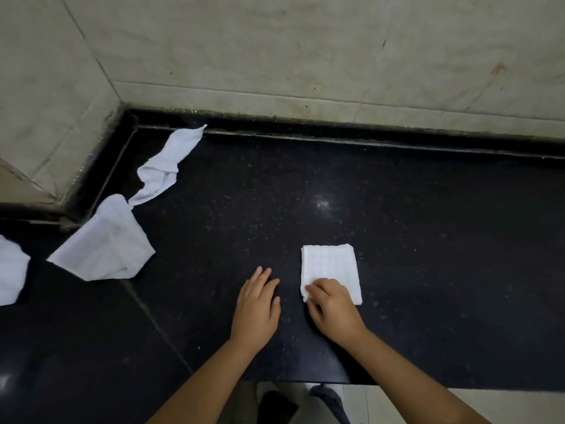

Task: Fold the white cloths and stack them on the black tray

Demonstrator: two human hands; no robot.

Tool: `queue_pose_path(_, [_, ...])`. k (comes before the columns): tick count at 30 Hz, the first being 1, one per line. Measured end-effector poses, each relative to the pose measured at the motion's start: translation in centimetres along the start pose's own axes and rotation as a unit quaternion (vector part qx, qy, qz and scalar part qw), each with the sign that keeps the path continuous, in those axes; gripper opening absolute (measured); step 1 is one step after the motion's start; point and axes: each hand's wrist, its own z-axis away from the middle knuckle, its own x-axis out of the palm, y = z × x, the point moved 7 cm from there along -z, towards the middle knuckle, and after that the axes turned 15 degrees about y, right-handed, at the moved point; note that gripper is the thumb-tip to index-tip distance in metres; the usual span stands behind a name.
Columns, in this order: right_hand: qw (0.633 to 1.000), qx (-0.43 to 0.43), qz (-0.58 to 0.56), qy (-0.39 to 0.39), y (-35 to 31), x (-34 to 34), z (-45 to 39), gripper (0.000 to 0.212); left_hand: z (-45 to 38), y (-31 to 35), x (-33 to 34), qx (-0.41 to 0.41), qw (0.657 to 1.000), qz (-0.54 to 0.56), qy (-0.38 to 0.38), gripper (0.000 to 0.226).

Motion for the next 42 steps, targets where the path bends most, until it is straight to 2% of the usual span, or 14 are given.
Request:
queue_pose_path(3, [0.999,-0.035,0.021,0.017,1.1,-2.0,0.5,0.029,-0.2,0.7,0.3,0.038,0.999,0.009,0.021,0.041])
queue_pose_path(6, [0.995,-0.023,0.101,0.014,3.7,-3.9,1.2,0.037,-0.5,3.1,0.8,0.111,0.992,0.022,0.058,0.036])
queue_pose_path(10, [0.981,-0.016,0.178,-0.073,5.4,-3.7,1.3,0.041,-1.1,6.6,3.0,0.201,0.979,-0.026,-0.032,0.028])
queue_pose_path(13, [0.973,-0.031,0.182,-0.136,5.4,-3.2,1.1,0.032,-1.2,7.2,4.5,0.189,0.973,-0.093,-0.096,0.041])
queue_pose_path(15, [0.969,-0.021,0.181,-0.166,5.6,-3.0,1.1,0.033,-1.4,7.9,4.8,0.186,0.963,-0.144,-0.129,0.039])
queue_pose_path(19, [0.987,0.018,0.101,-0.127,5.7,-4.6,0.8,0.024,-1.8,8.8,4.6,0.191,0.951,-0.222,-0.103,0.034])
queue_pose_path(21, [0.993,0.042,0.067,-0.088,6.1,-6.6,1.5,0.021,-1.2,10.4,4.5,0.228,0.942,-0.231,-0.083,0.026])
queue_pose_path(23, [0.995,0.062,0.045,-0.058,7.2,-9.5,3.5,0.02,0.1,12.4,5.2,0.273,0.934,-0.228,-0.04,0.028])
queue_pose_path(26, [0.994,0.11,-0.017,-0.006,10.8,-15.2,8.1,0.021,3.0,19.3,5.4,0.34,0.92,-0.193,0.017,0.004])
queue_pose_path(28, [0.989,0.137,-0.038,0.035,13.8,-20.3,12.1,0.024,4.8,25.4,6.3,0.379,0.913,-0.152,0.025,0.018])
queue_pose_path(30, [0.986,0.151,-0.022,0.067,16.8,-25.6,16.4,0.025,6.6,32.1,7.3,0.401,0.907,-0.129,0.007,0.019])
queue_pose_path(34, [0.977,0.178,0.038,0.112,22.4,-35.3,25.0,0.026,10.0,45.6,10.1,0.41,0.908,-0.063,-0.064,0.014])
queue_pose_path(37, [0.957,0.214,0.11,0.163,26.6,-42.0,30.7,0.018,12.2,54.8,11.4,0.398,0.91,0.007,-0.117,0.017])
queue_pose_path(42, [0.917,0.242,0.22,0.23,31.9,-52.0,37.8,0.021,14.7,68.0,13.6,0.493,0.862,0.015,-0.113,0.019])
